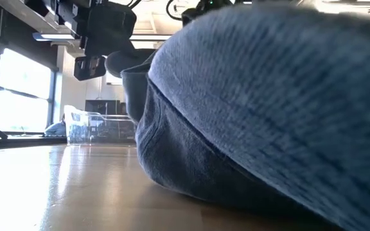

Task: Pick & Place hat
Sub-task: Put the left blue cap into the top transparent bin

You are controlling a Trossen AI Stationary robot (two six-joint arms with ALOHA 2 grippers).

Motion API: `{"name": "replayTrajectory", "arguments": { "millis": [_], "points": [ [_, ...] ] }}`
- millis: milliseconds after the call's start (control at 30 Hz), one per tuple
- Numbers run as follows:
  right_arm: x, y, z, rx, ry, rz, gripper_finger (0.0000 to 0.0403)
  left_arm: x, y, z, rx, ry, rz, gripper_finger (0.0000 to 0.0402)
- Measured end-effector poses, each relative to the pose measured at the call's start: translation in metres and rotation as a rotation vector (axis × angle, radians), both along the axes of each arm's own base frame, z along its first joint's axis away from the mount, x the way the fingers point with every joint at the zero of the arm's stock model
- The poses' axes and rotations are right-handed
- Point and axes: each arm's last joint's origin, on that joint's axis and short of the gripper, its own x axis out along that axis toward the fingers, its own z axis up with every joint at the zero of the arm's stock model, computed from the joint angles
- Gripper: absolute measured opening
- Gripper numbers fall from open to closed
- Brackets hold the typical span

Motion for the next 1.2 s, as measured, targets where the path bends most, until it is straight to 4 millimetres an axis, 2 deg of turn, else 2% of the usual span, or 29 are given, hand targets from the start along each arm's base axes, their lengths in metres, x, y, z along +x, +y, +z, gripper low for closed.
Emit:
{"name": "replayTrajectory", "arguments": {
  "millis": [133,300,400,500,600,667,833,1000,1067,1200],
  "points": [
    [-0.013,-0.004,0.014,0.053,0.026,0.035,0.0031,-0.001,0.0,-0.001,-0.001,0.018,0.003,0.0],
    [-0.033,-0.005,0.027,0.063,0.12,0.016,0.0107,-0.002,0.001,-0.003,0.011,0.039,0.019,0.0],
    [-0.036,0.003,0.022,0.098,0.173,0.078,0.0155,-0.002,0.001,-0.003,0.015,0.035,0.017,0.0],
    [-0.033,0.011,0.008,0.058,0.23,0.133,0.0178,-0.004,0.001,0.001,0.037,0.012,-0.002,0.0],
    [-0.036,0.008,-0.007,-0.11,0.377,-0.047,0.0179,-0.005,0.002,0.011,0.086,0.011,-0.011,0.0],
    [-0.037,0.005,-0.007,-0.156,0.389,-0.095,0.0173,-0.009,0.005,0.016,0.139,0.062,0.003,0.0],
    [-0.048,-0.001,0.024,-0.064,0.274,-0.058,0.0168,-0.014,0.011,0.029,0.21,0.169,-0.001,0.0],
    [-0.069,-0.005,0.06,-0.038,0.149,0.015,0.0202,-0.014,0.014,0.033,0.207,0.174,-0.03,0.0],
    [-0.079,-0.005,0.074,-0.121,0.076,0.098,0.0221,-0.014,0.016,0.033,0.176,0.179,-0.064,0.0],
    [-0.099,0.003,0.094,-0.485,-0.057,0.344,0.0241,-0.021,0.023,0.044,0.098,0.121,-0.148,0.0]
  ]
}}
